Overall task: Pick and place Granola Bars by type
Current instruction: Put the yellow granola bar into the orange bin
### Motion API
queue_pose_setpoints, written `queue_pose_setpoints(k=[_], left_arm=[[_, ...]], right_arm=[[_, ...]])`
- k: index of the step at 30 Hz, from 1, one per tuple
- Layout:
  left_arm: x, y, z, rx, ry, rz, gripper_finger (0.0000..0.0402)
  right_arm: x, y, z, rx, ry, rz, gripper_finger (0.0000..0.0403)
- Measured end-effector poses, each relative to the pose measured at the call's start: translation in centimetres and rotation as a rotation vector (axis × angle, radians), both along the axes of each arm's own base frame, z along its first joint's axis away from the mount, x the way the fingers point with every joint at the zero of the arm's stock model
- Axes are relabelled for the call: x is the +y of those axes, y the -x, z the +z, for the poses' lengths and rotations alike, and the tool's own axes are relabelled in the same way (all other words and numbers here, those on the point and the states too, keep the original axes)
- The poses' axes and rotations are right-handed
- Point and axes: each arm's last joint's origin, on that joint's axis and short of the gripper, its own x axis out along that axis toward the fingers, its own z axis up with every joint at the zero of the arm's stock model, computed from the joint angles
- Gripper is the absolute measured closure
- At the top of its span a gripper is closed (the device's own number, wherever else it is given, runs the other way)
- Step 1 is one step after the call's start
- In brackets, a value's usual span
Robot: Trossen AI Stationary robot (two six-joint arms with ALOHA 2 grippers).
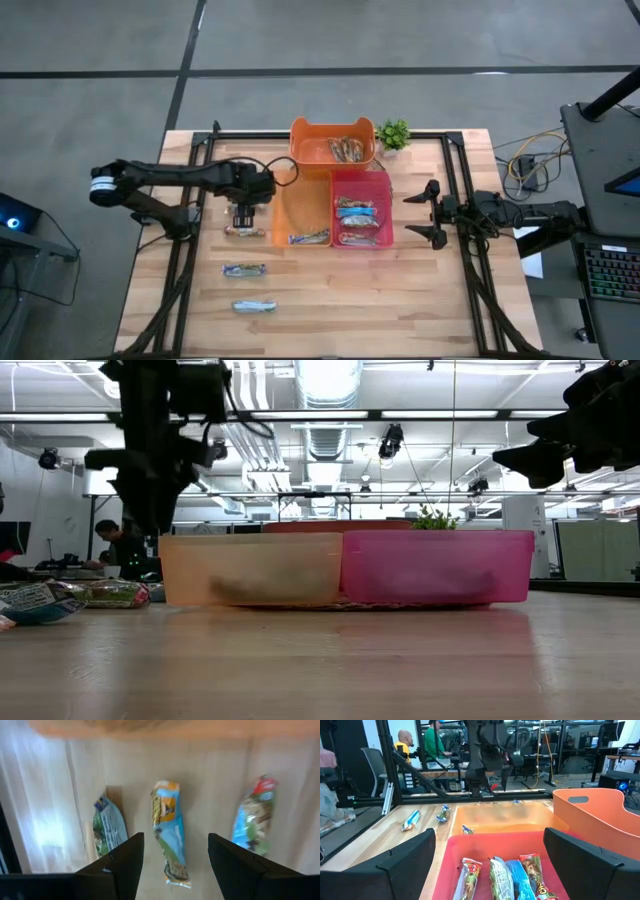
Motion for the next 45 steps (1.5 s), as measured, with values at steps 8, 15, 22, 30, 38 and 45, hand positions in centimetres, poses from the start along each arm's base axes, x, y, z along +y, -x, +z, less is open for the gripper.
queue_pose_setpoints(k=[8,15,22,30,38,45], left_arm=[[1.7,0.9,-2.2,0.002,0.071,0.053,0.02],[2.3,2.0,-4.1,0.033,0.108,0.08,0.02],[2.6,2.5,-6.1,0.005,0.104,0.095,0.02],[2.8,3.4,-7.8,0.014,0.086,0.121,0.02],[2.7,3.5,-8.1,0.017,0.113,0.098,0.0235],[2.8,3.3,-8.7,0.044,0.125,0.101,0.0357]], right_arm=[[0.0,0.0,0.0,0.0,0.002,0.0,0.0044],[0.0,0.0,0.0,0.0,0.002,0.0,0.0044],[0.0,0.0,0.0,0.0,0.0,0.0,0.0044],[0.0,0.0,0.0,0.0,0.002,0.0,0.0044],[0.0,0.0,0.0,0.0,0.003,0.0,0.0044],[0.0,0.0,0.0,0.0,0.0,0.0,0.0044]])
